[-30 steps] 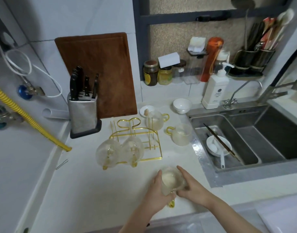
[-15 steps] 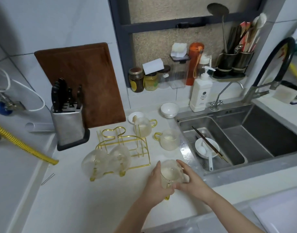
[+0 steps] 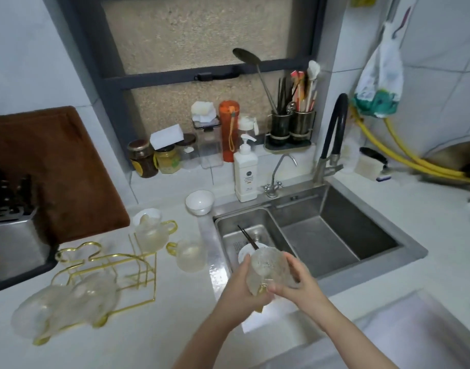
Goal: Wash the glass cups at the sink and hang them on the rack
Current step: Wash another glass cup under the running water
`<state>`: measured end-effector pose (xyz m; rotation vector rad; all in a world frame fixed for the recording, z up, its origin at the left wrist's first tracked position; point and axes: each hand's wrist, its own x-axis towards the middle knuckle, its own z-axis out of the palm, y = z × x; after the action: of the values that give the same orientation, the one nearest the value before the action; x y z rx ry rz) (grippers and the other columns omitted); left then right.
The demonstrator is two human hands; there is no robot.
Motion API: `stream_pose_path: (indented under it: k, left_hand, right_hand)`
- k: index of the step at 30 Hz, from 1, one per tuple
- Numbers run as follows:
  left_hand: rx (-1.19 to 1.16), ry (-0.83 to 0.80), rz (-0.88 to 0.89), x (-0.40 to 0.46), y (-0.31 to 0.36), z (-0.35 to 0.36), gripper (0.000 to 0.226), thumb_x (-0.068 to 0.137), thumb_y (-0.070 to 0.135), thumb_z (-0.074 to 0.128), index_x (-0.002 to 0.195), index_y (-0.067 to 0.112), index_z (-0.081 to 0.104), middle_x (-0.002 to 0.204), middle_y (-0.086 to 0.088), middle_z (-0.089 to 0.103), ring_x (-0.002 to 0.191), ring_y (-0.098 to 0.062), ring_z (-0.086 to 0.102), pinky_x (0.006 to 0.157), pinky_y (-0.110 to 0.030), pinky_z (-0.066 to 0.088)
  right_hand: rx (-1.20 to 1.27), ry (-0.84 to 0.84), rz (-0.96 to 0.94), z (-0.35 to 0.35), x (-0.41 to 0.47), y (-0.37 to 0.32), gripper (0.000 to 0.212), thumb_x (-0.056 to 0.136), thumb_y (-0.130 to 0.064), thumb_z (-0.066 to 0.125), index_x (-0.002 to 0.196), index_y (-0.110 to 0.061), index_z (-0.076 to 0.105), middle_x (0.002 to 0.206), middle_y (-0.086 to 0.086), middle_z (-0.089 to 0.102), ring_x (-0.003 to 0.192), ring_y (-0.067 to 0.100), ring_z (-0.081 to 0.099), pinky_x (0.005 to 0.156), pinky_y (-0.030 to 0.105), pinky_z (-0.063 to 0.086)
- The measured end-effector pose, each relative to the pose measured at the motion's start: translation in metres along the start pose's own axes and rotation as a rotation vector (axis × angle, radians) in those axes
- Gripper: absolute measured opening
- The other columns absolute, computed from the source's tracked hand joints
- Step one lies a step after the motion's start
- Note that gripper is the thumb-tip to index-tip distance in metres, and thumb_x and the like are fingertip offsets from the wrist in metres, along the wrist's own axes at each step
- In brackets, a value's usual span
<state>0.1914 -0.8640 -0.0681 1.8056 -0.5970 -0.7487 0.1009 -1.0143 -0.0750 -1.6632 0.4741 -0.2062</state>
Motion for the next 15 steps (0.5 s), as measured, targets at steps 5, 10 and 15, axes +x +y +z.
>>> stream_pose_path:
  k: [5, 10, 15]
  left_hand:
    - [-0.021, 0.041, 0.082, 0.032, 0.032, 0.060, 0.070, 0.070, 0.040, 0.077, 0.128, 0.053, 0.040, 0.132, 0.015, 0.048, 0.113, -0.008, 0.060, 0.086, -0.036, 0.057]
    - [0.015, 0.022, 0.084, 0.072, 0.054, 0.092, 0.089, 0.064, 0.054, 0.071, 0.142, 0.041, 0.030, 0.132, 0.013, 0.034, 0.115, -0.003, 0.053, 0.099, -0.033, 0.050]
    - [-0.014, -0.001, 0.103, 0.113, 0.074, 0.098, 0.051, 0.080, 0.021, 0.069, 0.115, 0.050, 0.044, 0.127, 0.017, 0.048, 0.112, 0.005, 0.054, 0.096, -0.033, 0.051]
  right_hand:
    - [0.015, 0.054, -0.022, -0.071, 0.005, 0.006, 0.075, 0.068, -0.030, 0.084, 0.130, -0.036, 0.043, 0.132, -0.014, 0.051, 0.120, -0.003, 0.049, 0.101, 0.024, 0.045]
    - [0.010, 0.121, -0.019, -0.121, 0.018, 0.003, 0.082, 0.068, -0.035, 0.082, 0.137, -0.032, 0.038, 0.133, -0.017, 0.050, 0.127, 0.003, 0.044, 0.108, 0.030, 0.039]
    - [0.031, 0.141, -0.011, -0.152, 0.043, -0.004, 0.090, 0.065, -0.054, 0.079, 0.142, -0.034, 0.037, 0.142, -0.014, 0.047, 0.132, 0.006, 0.042, 0.113, 0.039, 0.036]
